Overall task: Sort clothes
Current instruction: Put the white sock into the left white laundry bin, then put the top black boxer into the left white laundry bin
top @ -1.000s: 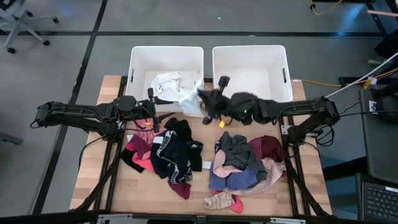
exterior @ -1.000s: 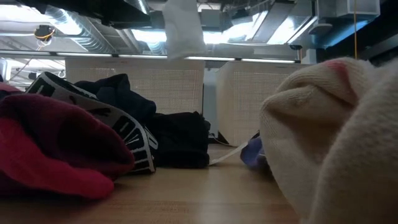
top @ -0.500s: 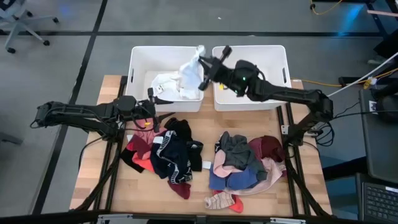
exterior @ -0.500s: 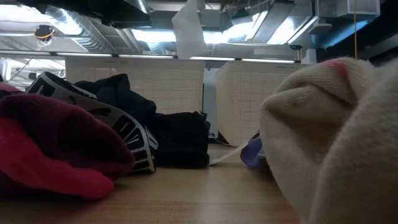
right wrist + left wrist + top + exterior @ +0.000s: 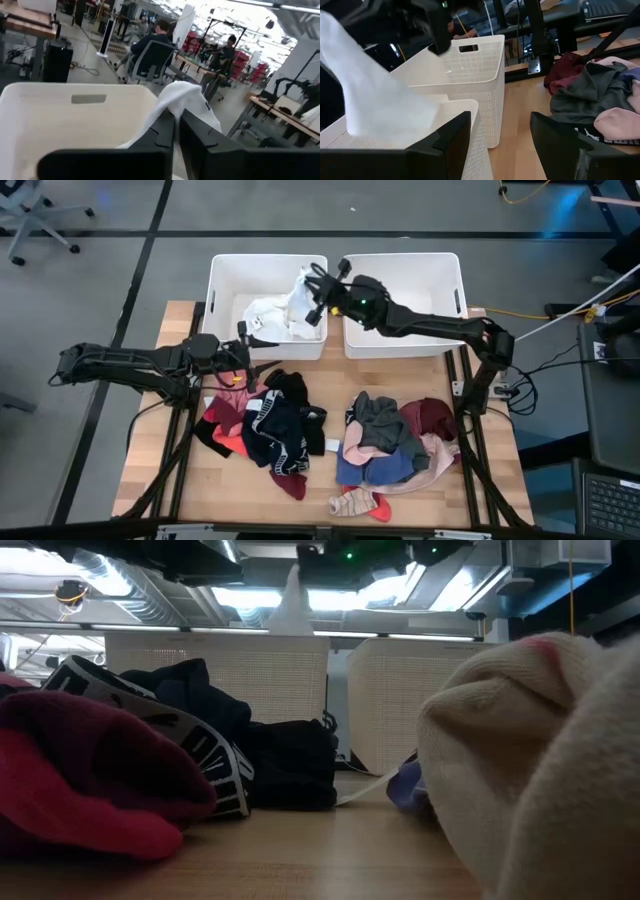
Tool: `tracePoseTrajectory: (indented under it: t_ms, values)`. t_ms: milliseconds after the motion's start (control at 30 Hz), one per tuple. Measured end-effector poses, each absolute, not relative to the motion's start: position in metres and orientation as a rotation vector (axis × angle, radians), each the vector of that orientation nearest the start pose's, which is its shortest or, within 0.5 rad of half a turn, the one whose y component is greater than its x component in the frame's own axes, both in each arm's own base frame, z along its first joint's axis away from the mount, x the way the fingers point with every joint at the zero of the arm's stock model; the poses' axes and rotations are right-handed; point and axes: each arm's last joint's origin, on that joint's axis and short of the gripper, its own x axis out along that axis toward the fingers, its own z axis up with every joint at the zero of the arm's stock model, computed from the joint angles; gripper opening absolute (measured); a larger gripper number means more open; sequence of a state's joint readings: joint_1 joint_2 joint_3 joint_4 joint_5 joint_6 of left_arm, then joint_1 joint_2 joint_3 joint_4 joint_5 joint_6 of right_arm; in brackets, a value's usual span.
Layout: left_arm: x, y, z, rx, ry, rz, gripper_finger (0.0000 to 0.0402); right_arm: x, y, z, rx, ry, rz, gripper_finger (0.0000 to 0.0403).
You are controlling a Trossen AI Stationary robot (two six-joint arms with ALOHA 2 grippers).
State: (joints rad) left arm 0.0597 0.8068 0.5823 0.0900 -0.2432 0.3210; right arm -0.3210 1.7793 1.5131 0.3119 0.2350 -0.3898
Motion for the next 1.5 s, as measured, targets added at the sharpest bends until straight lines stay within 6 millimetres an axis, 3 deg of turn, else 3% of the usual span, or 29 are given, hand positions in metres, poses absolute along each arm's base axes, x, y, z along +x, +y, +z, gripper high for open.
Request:
tracePoseTrajectory:
  t_ms: [133, 400, 567, 867, 1067, 1233, 1333, 1500]
  values:
    - [0.184, 0.018, 0.285, 0.33, 0.182, 0.278, 0.0194, 0.402, -0.141, 0.353, -0.375, 0.092, -0.571, 0.0076]
    - [0.184, 0.018, 0.285, 0.33, 0.182, 0.278, 0.0194, 0.402, -0.141, 0.349, -0.33, 0.123, -0.561, 0.0211]
    - [0.184, 0.018, 0.285, 0.33, 0.182, 0.278, 0.0194, 0.402, -0.133, 0.347, -0.33, 0.18, -0.549, 0.0255]
    - [0.184, 0.018, 0.285, 0.331, 0.186, 0.277, 0.0194, 0.383, -0.127, 0.362, -0.208, 0.609, -0.48, 0.0264]
    - [0.184, 0.018, 0.285, 0.328, 0.182, 0.278, 0.0194, 0.377, -0.108, 0.383, -0.154, 0.648, -0.413, 0.0264]
    - [0.184, 0.018, 0.285, 0.325, 0.182, 0.279, 0.0194, 0.381, -0.093, 0.396, -0.175, 0.578, -0.418, 0.0264]
    - [0.184, 0.018, 0.285, 0.323, 0.182, 0.279, 0.0194, 0.384, -0.084, 0.397, -0.186, 0.574, -0.411, 0.0264]
    - [0.184, 0.018, 0.284, 0.324, 0.19, 0.278, 0.0194, 0.384, -0.055, 0.387, -0.164, 0.662, -0.245, 0.0264]
